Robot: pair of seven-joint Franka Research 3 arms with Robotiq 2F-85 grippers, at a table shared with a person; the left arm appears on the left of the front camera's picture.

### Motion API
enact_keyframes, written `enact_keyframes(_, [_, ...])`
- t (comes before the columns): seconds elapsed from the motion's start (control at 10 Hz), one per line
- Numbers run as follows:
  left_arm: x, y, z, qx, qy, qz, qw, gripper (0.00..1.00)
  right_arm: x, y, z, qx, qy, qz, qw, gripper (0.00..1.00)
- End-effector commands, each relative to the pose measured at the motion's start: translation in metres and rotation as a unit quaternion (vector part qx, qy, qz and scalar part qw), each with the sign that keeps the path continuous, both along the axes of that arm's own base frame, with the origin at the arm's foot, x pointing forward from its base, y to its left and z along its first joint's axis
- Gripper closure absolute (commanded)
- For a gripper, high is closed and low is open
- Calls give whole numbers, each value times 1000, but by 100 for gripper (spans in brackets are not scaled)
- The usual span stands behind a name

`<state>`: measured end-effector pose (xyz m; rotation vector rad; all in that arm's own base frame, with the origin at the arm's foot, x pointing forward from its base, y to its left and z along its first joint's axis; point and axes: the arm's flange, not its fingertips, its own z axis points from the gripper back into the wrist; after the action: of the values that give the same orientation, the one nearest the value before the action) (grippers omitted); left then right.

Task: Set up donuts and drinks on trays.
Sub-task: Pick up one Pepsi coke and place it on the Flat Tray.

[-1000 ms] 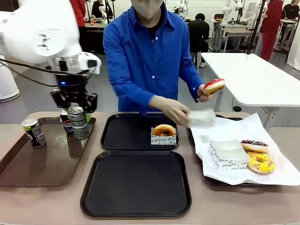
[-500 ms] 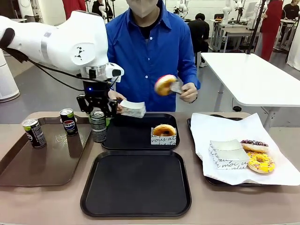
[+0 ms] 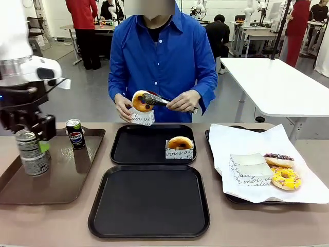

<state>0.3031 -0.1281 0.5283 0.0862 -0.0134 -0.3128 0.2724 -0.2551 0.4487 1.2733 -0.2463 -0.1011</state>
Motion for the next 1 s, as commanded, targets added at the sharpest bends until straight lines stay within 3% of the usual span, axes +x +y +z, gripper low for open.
enact_keyframes(0.0, [24,-7,-1,-11,1,-18,1000,41,-1,-1,1,4,-3,0,1000,0])
enact_keyframes(0.4, [33,-4,-6,-31,3,7,999,41,-1,-1,1,4,-3,0,1000,0])
enact_keyframes(0.6, [67,-19,-1,-43,12,12,999,41,-1,-1,1,4,-3,0,1000,0])
enact_keyframes(0.8, [98,-48,-4,-66,-20,17,997,41,-1,-1,1,4,-3,0,1000,0])
enact_keyframes(0.9, [116,-66,-12,-74,-18,21,997,41,-1,-1,1,4,-3,0,1000,0])
